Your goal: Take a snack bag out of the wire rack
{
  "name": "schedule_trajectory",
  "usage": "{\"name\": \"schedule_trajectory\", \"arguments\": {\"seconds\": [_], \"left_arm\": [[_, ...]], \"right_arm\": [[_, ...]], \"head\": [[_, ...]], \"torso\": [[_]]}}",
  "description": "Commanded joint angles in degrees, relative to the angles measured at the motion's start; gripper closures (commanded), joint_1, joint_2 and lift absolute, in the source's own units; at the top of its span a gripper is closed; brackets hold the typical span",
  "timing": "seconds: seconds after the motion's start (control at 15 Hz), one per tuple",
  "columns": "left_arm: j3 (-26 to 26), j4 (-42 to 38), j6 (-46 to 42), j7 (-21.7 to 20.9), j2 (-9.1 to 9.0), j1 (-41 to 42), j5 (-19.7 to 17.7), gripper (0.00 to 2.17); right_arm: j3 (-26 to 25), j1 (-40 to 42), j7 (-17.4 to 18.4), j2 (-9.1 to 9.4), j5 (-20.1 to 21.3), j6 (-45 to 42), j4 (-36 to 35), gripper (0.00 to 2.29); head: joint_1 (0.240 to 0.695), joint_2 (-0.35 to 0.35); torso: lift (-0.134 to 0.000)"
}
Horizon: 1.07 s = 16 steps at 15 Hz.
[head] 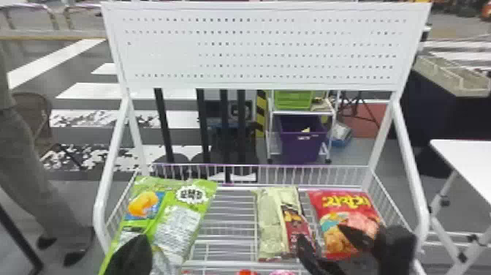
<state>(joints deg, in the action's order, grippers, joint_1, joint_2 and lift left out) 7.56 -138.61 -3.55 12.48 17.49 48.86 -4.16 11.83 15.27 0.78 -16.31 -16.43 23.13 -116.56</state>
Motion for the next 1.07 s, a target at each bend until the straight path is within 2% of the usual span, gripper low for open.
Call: {"name": "schedule_trajectory", "arguments": {"seconds": [0.0, 0.13, 0.27, 0.33, 0.4, 0.53, 0.6, 0.87, 1.0], "left_arm": [[0.00, 0.00, 0.00, 0.00, 0.00, 0.01, 0.03, 1.87], [-0.17, 0.00, 0.17, -0.08, 0.09, -0.26, -0.06, 1.87], [-0.09, 0.09, 0.00, -0.26, 0.00, -0.52, -0.24, 1.87], [-0.09, 0.27, 0.17, -0.26, -0.09, -0.61, -0.24, 1.87], [-0.09, 0.53, 0.17, -0.26, -0.09, -0.78, -0.33, 1.87], [-0.26, 0.62, 0.17, -0.17, -0.09, -1.05, -0.50, 1.87], [-0.26, 0.71, 0.17, -0.26, -0.09, -1.22, -0.59, 1.87], [-0.26, 1.41, 0.35, -0.26, -0.09, -1.93, -0.85, 1.87], [-0.09, 1.59, 0.53, -0.26, -0.09, -2.28, -0.85, 1.87]], "right_arm": [[4.08, -8.86, -0.26, 1.63, -1.50, 3.38, 8.54, 0.10], [5.92, -15.80, -1.31, 3.30, -3.34, 4.26, 17.24, 0.15], [7.68, -20.20, -2.54, 3.91, -3.61, 4.26, 22.69, 0.22], [8.03, -21.43, -2.98, 4.53, -3.69, 4.79, 23.92, 0.41], [8.38, -22.13, -2.98, 4.71, -3.61, 5.84, 24.36, 0.76], [8.65, -22.48, -2.28, 4.71, -3.34, 7.95, 24.45, 2.12], [8.65, -22.57, -2.01, 4.71, -3.34, 9.71, 23.83, 2.25], [8.65, -21.69, -1.75, 4.44, -3.25, 10.76, 21.81, 2.25], [8.21, -20.28, -1.22, 4.00, -3.17, 10.41, 18.30, 2.25]], "head": [[0.499, 0.000], [0.499, 0.000], [0.499, 0.000], [0.499, 0.000], [0.499, 0.000], [0.499, 0.000], [0.499, 0.000], [0.499, 0.000], [0.499, 0.000]], "torso": [[0.000], [0.000], [0.000], [0.000], [0.000], [0.000], [0.000], [0.000], [0.000]]}}
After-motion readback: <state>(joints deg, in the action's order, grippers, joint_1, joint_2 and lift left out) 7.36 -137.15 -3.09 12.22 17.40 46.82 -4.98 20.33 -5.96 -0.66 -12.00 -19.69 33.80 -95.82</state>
